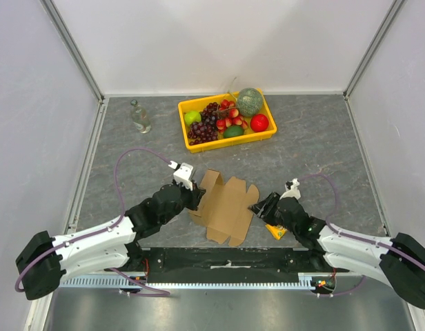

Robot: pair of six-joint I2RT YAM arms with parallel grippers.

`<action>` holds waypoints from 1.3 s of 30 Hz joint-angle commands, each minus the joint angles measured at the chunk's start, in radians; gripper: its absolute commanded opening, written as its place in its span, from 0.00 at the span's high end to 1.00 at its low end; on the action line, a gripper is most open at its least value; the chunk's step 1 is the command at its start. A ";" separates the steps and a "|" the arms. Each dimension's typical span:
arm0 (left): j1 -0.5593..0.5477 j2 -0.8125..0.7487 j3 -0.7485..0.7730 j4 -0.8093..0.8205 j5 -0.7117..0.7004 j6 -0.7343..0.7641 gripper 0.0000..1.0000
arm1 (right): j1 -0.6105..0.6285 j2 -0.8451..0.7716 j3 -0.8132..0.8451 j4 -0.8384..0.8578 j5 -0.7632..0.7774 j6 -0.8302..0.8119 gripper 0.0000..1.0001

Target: Fold the paper box

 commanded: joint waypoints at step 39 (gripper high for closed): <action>-0.004 -0.049 -0.043 0.002 -0.053 -0.039 0.82 | 0.005 0.381 -0.149 0.481 0.044 0.198 0.73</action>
